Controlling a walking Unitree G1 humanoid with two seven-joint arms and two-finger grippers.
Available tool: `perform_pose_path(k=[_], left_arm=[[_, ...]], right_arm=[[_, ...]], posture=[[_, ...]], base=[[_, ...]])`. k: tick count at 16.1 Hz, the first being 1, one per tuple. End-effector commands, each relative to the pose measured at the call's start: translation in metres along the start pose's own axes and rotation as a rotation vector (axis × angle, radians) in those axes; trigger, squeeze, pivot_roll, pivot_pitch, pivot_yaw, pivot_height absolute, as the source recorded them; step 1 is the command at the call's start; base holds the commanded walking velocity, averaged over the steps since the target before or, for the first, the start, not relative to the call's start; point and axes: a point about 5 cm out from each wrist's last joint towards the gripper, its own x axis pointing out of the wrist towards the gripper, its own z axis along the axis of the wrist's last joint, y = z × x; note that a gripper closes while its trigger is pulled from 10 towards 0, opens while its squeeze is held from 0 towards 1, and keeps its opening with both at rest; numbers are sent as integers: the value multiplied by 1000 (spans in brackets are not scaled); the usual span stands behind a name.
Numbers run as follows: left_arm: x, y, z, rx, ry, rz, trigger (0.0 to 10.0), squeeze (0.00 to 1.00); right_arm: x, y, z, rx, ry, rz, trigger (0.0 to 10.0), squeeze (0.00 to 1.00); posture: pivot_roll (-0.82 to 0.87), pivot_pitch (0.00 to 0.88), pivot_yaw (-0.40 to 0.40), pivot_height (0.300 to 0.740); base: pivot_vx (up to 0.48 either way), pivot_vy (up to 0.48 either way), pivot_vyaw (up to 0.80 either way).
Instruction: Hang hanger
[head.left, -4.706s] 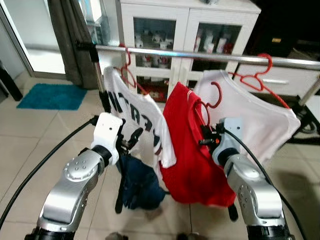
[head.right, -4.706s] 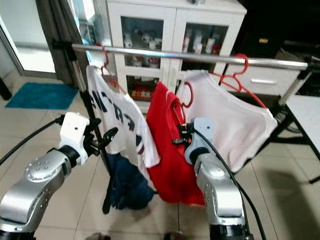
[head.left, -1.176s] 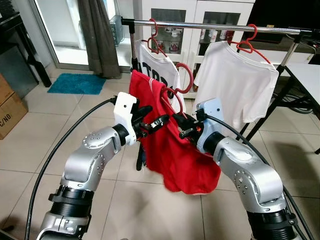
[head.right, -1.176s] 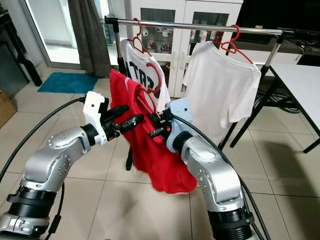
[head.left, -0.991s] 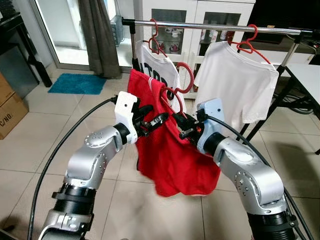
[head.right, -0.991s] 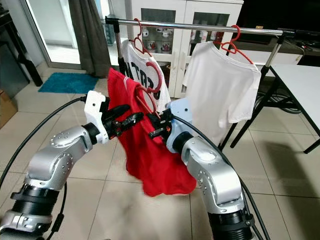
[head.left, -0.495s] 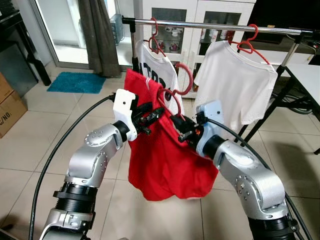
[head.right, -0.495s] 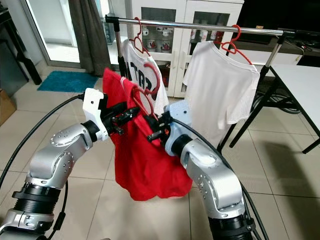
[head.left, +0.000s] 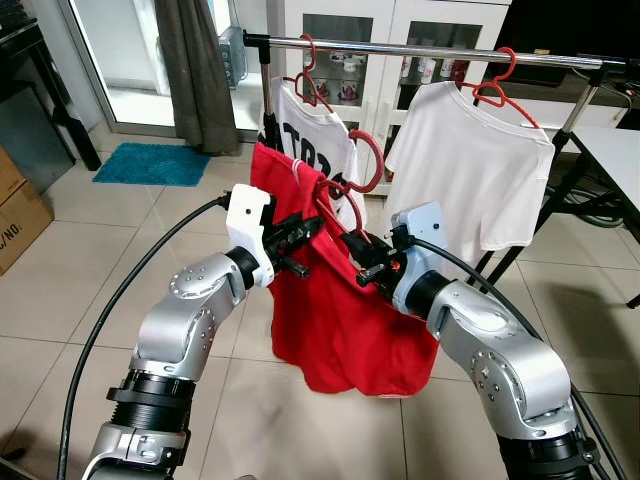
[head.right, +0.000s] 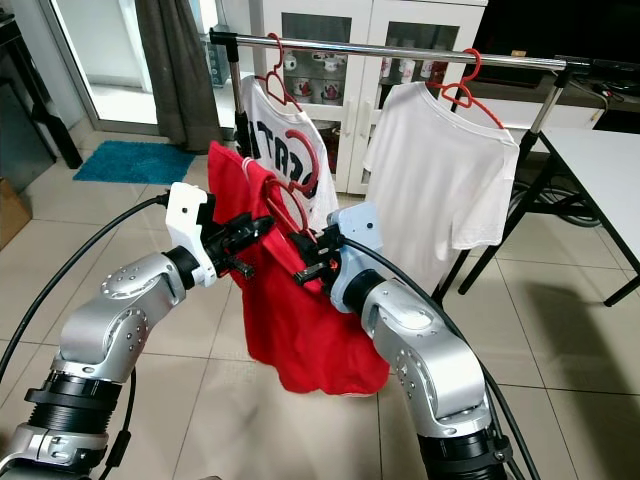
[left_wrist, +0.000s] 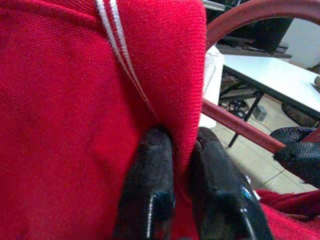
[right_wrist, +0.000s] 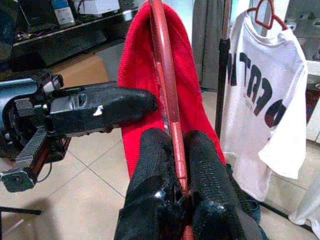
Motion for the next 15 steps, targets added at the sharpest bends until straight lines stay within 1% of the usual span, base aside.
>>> perform_pose_path(k=[1,6,11,12,14,15], left_arm=[[-1,1,5,19,-15,12,0,0],[-4,2,6,27,-17,22,0,0],[-10,9,11,50,-21,56,0,0],[-12,11,14,63,-21,62,0,0],[-20,14,26,126,-24,59,0,0],[-22,15,30,137,-30,61,0,0]], right_arm=[[-2,0,9,-13,-39,-3,0,0],[-1,-4,7,-10,-35,-33,0,0],[-1,-9,0,19,-11,-89,0,0],[-1,-10,-1,24,-5,-95,0,0],[-2,-18,-10,25,42,-141,0,0],[-3,-20,-13,23,59,-151,0,0]], posture=[[-147,0,-20,740],[-139,0,-25,740],[-133,0,-27,740],[-132,0,-26,740],[-133,0,-24,740],[-133,0,-20,740]], base=[[0,0,0],[0,0,0],[0,0,0],[0,0,0],[0,0,0],[0,0,0]])
